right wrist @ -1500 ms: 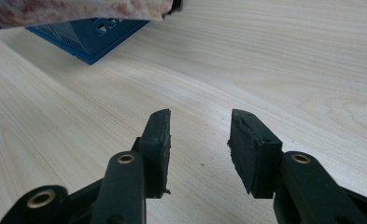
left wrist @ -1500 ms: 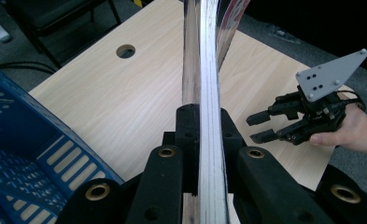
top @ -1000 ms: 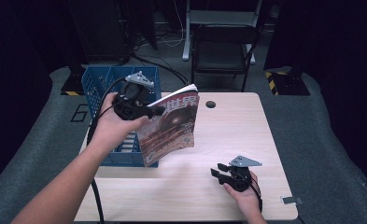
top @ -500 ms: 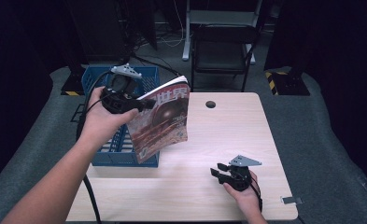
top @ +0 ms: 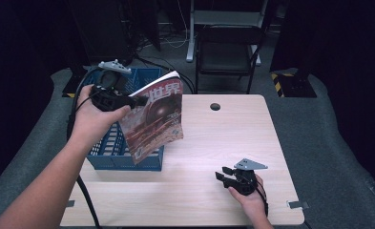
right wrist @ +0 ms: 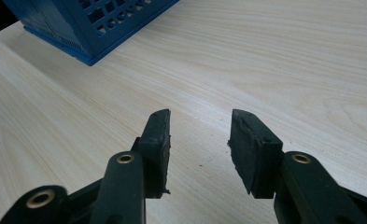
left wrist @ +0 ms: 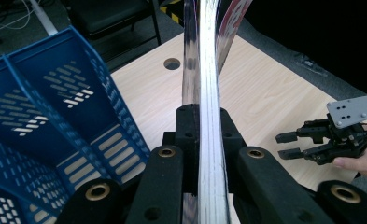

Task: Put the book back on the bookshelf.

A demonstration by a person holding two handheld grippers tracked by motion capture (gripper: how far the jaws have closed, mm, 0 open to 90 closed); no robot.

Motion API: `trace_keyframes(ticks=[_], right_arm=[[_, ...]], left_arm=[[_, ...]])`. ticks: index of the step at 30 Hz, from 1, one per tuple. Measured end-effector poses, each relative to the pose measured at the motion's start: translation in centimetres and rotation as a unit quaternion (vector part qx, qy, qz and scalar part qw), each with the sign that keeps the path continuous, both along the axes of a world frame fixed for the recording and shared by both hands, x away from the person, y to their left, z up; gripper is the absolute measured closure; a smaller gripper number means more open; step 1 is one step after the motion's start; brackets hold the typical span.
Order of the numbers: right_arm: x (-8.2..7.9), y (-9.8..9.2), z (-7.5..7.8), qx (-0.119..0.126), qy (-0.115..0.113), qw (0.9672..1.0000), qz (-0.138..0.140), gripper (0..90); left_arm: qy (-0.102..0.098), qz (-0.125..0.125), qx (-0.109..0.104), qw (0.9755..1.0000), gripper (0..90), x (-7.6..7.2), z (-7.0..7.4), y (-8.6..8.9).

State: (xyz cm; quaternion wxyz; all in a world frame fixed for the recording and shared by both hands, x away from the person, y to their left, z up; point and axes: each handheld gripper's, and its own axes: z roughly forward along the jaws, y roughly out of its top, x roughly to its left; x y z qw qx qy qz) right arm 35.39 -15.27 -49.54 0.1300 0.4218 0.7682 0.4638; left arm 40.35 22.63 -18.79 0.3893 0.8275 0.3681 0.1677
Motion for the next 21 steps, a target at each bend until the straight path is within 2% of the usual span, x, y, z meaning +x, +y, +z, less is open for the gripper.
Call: trace_keyframes(ticks=[11, 21], right_arm=[[0.0, 0.1, 0.0, -0.002, -0.001, 1.0000, -0.001, 58.2], [0.0, 0.1, -0.1, -0.001, 0.000, 1.0000, 0.001, 58.1]], left_arm=[[0.004, 0.023, 0.003, 0.9997, 84.1, -0.1, 0.3, 2.1], [0.007, 0.049, -0.007, 0.9987, 84.1, 0.1, -0.1, 3.8]])
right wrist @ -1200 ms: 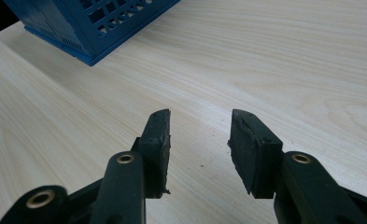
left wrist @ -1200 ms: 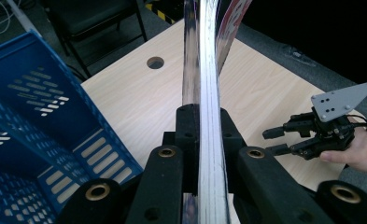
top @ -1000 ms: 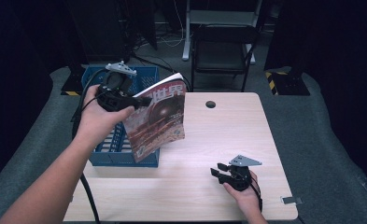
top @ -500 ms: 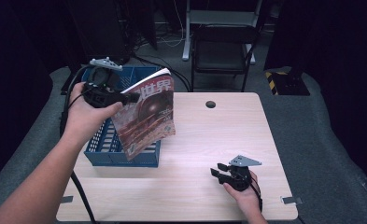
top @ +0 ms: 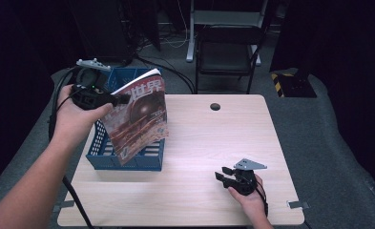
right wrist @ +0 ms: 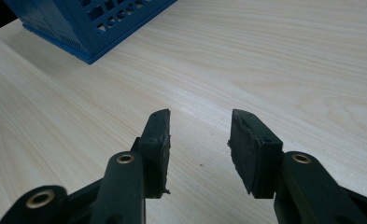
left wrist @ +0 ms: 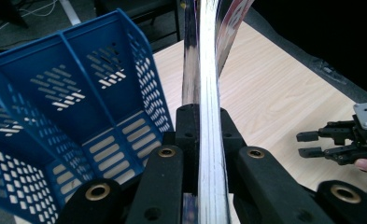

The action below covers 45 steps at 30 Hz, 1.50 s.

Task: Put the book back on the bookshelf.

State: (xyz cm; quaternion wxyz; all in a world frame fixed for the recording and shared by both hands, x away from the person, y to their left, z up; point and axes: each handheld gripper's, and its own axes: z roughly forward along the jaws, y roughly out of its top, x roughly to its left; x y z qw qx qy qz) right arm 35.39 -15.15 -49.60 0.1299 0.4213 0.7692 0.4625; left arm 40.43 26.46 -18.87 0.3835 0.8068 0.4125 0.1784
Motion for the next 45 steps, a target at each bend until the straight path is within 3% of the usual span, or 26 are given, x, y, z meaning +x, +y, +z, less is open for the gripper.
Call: trace_keyframes(ticks=[18, 24, 25, 45], right_arm=[[0.1, 0.0, 0.0, -0.004, 0.000, 1.0000, -0.001, 58.1], [0.1, 0.0, -0.1, -0.005, -0.001, 1.0000, 0.002, 58.1], [0.1, 0.0, -0.1, -0.005, -0.001, 1.0000, 0.002, 58.1], [0.1, 0.1, -0.1, -0.005, 0.001, 1.0000, 0.000, 57.9]], left_arm=[[0.003, 0.048, -0.011, 0.9988, 84.1, 0.4, -0.2, 3.6], [0.008, 0.071, -0.015, 0.9973, 84.1, 0.5, -0.2, 5.0], [0.004, 0.083, -0.024, 0.9963, 84.1, 0.6, -0.4, 5.1], [0.013, 0.123, -0.022, 0.9920, 84.1, 1.2, -0.6, 8.0]])
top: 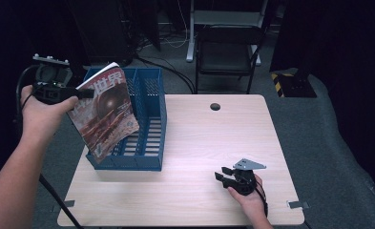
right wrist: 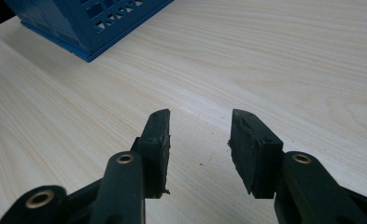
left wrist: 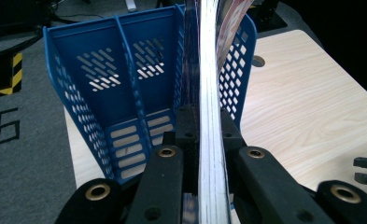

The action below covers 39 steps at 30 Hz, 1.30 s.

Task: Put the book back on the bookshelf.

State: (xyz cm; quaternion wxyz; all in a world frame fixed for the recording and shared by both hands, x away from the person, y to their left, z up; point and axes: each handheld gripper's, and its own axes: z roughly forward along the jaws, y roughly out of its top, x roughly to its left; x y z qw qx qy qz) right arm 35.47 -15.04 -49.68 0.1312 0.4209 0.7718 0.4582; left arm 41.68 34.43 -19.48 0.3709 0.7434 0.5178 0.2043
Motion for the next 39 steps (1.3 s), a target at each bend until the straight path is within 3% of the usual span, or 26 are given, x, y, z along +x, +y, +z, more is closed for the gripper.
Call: trace_keyframes(ticks=[10, 27, 39], right_arm=[[0.0, 0.0, 0.0, -0.001, -0.001, 1.0000, 0.000, 57.9], [0.0, -0.2, 0.0, 0.001, -0.003, 1.0000, -0.001, 57.9], [-0.1, -0.4, 0.2, 0.007, -0.006, 0.9999, -0.005, 57.9]], left_arm=[[-0.003, 0.023, -0.010, 0.9997, 84.1, 0.4, 0.0, 0.8], [-0.005, 0.074, -0.015, 0.9972, 84.1, 2.2, -1.0, 0.2], [-0.007, 0.082, -0.017, 0.9965, 84.1, 3.2, -1.6, -0.5]])
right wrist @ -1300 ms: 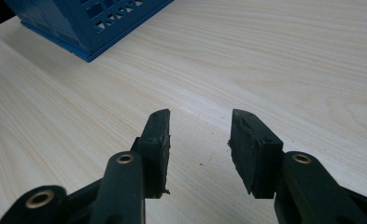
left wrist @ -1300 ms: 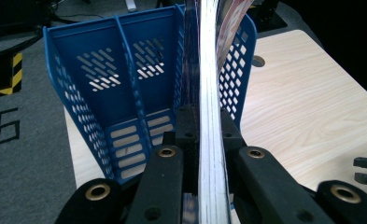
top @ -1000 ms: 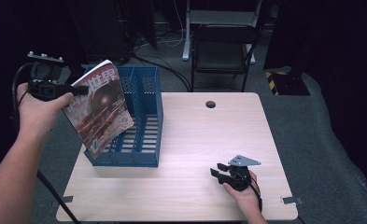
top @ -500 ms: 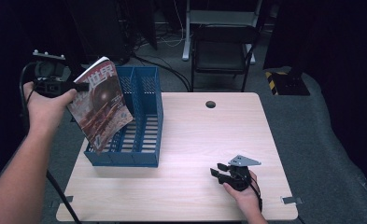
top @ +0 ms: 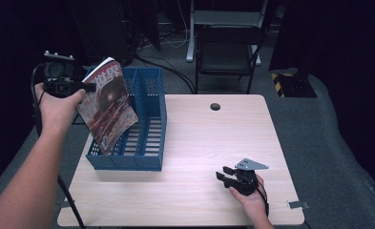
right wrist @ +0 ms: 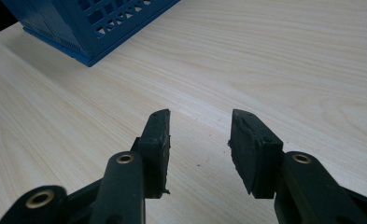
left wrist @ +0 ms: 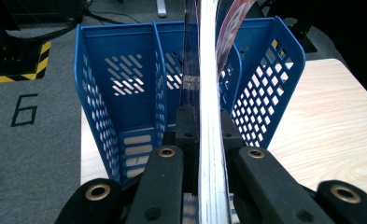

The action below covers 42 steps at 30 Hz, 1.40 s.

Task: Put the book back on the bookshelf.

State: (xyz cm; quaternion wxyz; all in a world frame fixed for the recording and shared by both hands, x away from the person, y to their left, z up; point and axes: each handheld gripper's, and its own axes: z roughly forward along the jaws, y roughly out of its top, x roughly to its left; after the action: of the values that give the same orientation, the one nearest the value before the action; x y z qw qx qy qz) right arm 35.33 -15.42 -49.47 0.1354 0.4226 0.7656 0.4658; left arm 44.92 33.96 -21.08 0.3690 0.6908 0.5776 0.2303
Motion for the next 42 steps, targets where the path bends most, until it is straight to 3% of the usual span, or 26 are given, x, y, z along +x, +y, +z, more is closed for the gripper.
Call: trace_keyframes(ticks=[19, 32, 42], right_arm=[[-0.2, 0.0, 0.1, 0.004, 0.003, 1.0000, -0.001, 58.0], [-0.1, -0.2, 0.1, 0.003, 0.000, 1.0000, -0.001, 57.9], [-0.2, -0.2, 0.1, 0.004, 0.002, 1.0000, -0.002, 57.9]], left_arm=[[-0.013, 0.022, -0.012, 0.9996, 84.1, 1.2, -1.3, -0.8], [0.005, 0.033, -0.019, 0.9993, 84.0, 2.3, -3.7, -1.3], [0.017, 0.025, -0.014, 0.9994, 84.1, 2.9, -5.5, -2.0]])
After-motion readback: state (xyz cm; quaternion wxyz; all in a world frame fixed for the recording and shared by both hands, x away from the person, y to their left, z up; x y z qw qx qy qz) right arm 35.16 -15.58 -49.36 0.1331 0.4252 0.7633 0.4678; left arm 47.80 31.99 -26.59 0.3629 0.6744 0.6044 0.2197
